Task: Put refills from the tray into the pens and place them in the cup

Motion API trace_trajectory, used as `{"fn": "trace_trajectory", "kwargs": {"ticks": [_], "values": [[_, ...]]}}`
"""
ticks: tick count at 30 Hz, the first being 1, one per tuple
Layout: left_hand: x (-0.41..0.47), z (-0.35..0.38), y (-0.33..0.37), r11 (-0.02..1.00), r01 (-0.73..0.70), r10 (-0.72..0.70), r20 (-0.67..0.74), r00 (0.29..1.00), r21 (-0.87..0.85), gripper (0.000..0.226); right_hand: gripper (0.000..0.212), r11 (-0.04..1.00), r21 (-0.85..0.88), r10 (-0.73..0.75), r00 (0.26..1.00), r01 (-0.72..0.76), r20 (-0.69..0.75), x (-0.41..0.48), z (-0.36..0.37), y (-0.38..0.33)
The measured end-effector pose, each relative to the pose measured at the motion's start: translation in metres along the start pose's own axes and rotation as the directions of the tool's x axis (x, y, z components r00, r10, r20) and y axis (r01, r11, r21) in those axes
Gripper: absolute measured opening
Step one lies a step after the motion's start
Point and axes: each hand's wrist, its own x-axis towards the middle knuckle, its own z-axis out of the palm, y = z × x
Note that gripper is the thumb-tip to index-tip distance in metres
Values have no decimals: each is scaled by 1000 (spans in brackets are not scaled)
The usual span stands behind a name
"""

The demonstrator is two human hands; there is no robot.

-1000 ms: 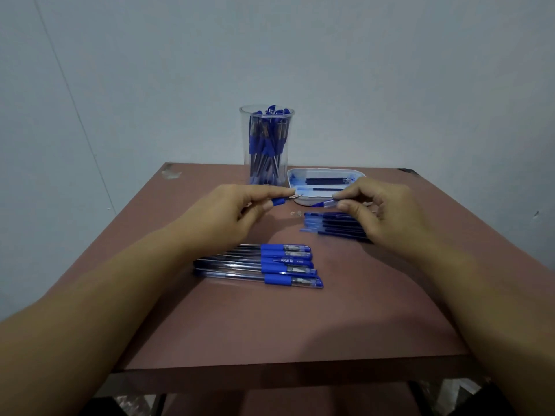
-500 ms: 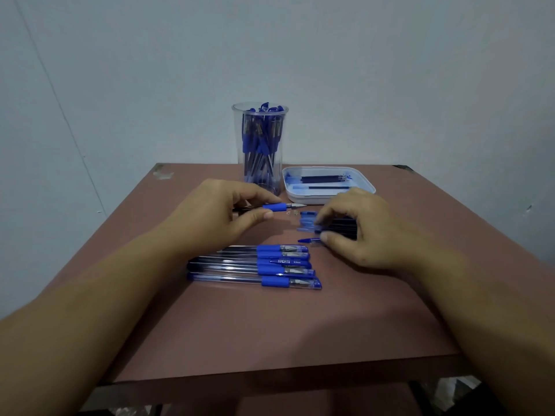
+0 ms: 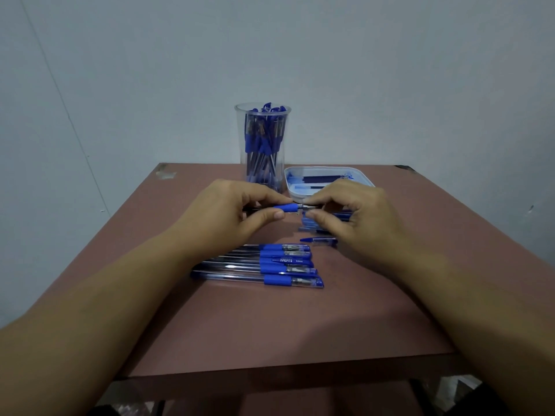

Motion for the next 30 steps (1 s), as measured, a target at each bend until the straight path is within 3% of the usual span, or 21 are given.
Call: {"fn": "trace_trajectory", "kwargs": {"ticks": [4, 8, 14, 30], "values": [[0, 0, -1, 1000, -1, 1, 7, 1000, 8, 23, 16, 998, 41, 39, 999, -40, 29, -1, 1, -4], [1, 1, -2, 1000, -8, 8, 27, 1000, 8, 25, 8, 1000, -7, -13, 1000, 13, 4, 0, 4, -3], [0, 1, -3, 1000, -19, 19, 17, 1000, -10, 25, 20, 1000, 4, 14, 1000, -14, 21, 0, 5, 0], [-1, 2, -2, 999, 45, -45, 34, 998, -6, 23, 14, 987, -149, -54, 996, 64, 67, -2, 6, -1]]}}
